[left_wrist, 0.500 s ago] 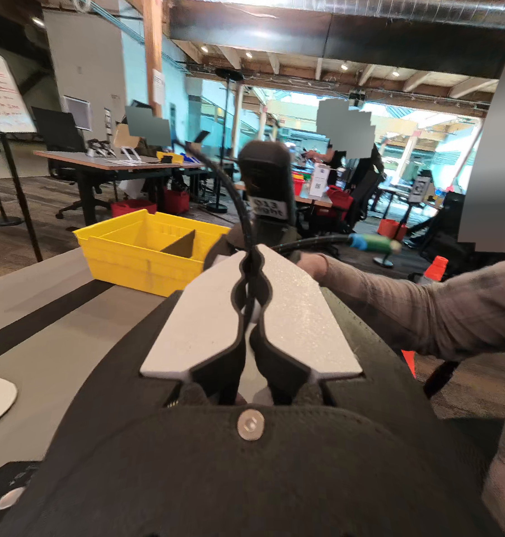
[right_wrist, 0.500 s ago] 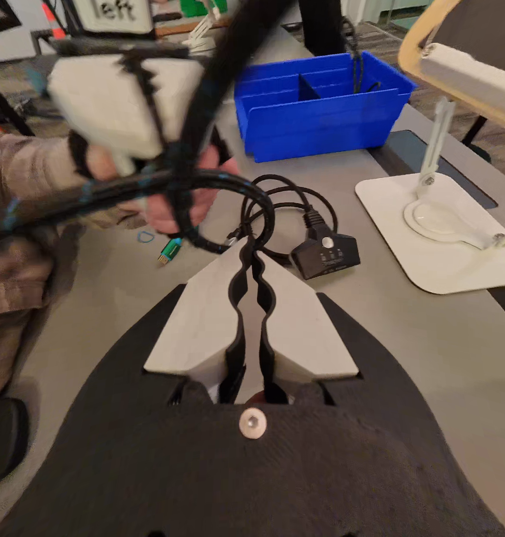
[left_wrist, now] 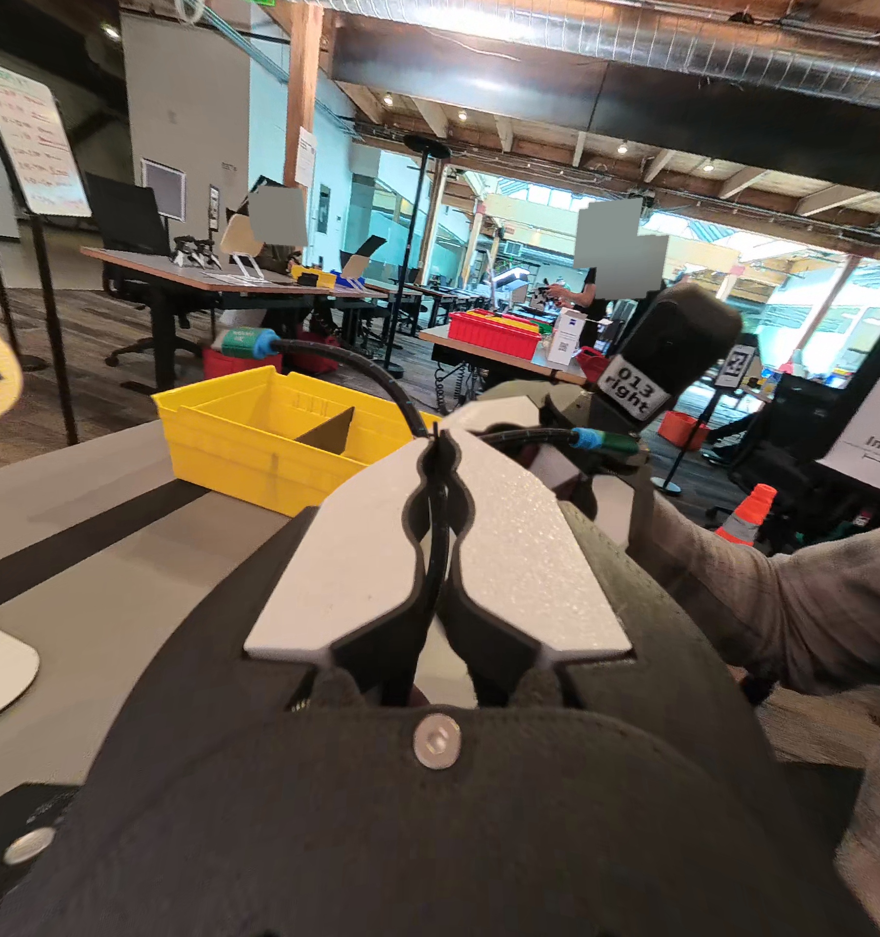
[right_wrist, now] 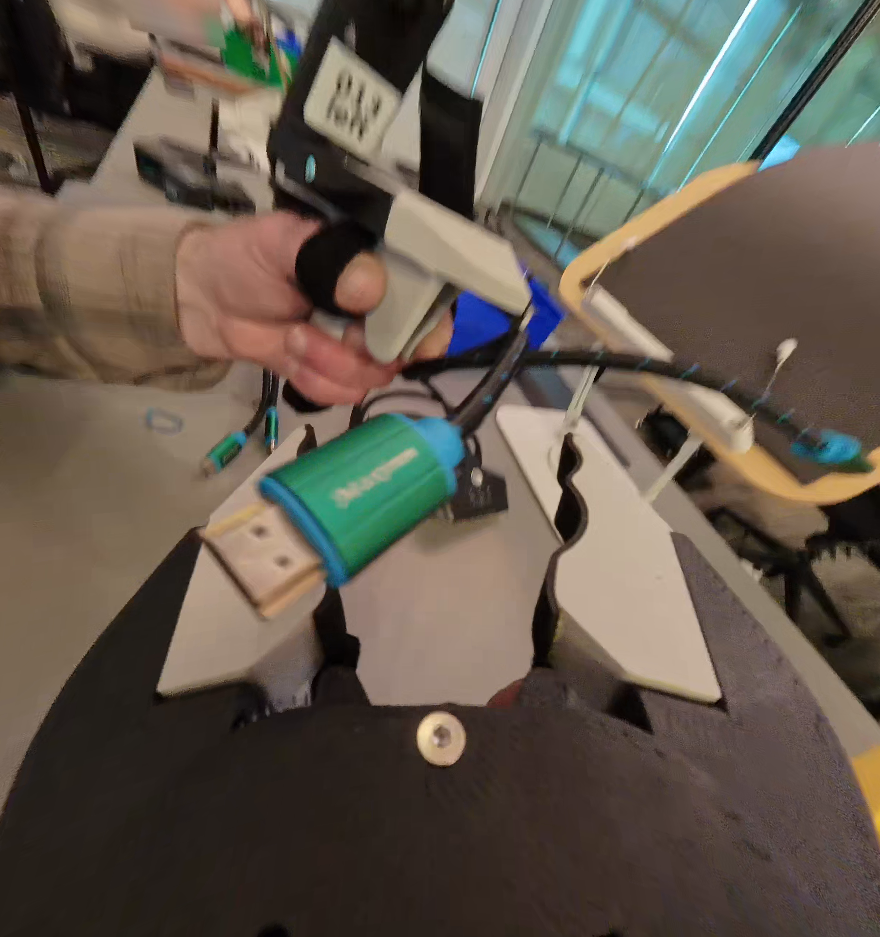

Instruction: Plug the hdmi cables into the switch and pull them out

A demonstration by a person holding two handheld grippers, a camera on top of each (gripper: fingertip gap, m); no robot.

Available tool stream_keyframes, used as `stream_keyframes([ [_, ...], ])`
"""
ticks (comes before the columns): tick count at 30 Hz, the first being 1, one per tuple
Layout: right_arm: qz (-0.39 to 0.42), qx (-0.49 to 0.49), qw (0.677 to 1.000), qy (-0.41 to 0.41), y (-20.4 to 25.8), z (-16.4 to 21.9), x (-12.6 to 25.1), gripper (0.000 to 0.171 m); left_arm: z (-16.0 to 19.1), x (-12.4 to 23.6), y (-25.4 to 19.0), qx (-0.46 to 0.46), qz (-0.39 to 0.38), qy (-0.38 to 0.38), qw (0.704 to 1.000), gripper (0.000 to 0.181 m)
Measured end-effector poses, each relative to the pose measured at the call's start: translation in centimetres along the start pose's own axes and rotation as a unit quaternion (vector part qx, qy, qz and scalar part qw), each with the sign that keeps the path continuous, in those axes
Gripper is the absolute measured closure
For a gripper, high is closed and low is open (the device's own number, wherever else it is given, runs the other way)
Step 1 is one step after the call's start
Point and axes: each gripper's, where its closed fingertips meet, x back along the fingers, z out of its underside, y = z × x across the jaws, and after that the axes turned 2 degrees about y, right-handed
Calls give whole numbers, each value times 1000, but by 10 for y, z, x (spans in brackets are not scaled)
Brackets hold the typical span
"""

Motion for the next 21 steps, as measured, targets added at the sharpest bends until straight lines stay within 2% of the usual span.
stream_keyframes([
  [3,-37,-58,993,-101,-6,-25,2,83,4,-7,-11,18,33,7,999,181],
  [6,-100,-153,966,-181,-17,-41,2,95,6,-10,-18,43,58,4,997,180],
  [9,-157,-194,934,-255,-15,-56,7,129,8,-12,-22,80,86,-7,993,181],
  [13,-163,-236,914,-286,-23,-57,9,169,13,-15,-14,109,86,-11,990,181],
  [16,-158,-245,909,-297,-26,-58,9,170,11,-16,-9,98,74,-20,992,178],
  [19,-163,-264,895,-322,-33,-65,19,171,4,-7,-3,66,52,-29,996,141],
  [21,-164,-274,886,-336,-40,-68,27,171,8,-3,-3,19,34,-2,999,122],
])
